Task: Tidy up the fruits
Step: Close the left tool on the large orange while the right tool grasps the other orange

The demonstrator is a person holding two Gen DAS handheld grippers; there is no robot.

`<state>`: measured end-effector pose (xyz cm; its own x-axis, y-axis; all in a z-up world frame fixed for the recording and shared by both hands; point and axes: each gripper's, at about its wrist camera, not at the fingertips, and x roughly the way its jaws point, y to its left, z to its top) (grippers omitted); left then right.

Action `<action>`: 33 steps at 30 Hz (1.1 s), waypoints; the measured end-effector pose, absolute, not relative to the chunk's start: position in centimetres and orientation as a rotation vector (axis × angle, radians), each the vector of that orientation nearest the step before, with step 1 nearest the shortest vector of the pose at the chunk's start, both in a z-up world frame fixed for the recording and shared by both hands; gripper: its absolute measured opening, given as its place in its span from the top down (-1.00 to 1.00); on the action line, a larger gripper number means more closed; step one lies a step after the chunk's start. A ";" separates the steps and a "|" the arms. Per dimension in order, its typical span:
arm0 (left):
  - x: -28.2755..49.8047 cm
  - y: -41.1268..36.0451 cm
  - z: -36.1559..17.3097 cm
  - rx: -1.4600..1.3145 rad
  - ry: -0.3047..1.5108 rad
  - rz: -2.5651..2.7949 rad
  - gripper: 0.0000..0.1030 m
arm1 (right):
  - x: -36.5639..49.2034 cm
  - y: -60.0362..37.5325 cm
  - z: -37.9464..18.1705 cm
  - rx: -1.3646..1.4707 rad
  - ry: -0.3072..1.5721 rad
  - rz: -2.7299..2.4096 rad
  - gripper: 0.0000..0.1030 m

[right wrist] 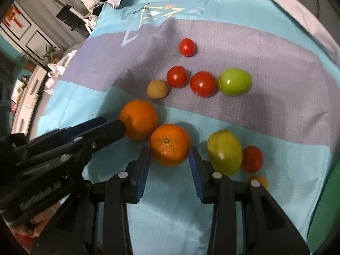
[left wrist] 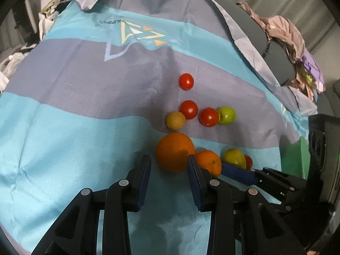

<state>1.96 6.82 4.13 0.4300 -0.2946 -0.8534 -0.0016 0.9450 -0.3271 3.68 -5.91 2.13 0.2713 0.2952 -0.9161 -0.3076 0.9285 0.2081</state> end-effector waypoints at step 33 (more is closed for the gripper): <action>3.5 4.6 3.8 -0.237 1.155 -0.128 0.22 | 1.6 -9.4 1.6 -0.026 1.194 0.357 0.21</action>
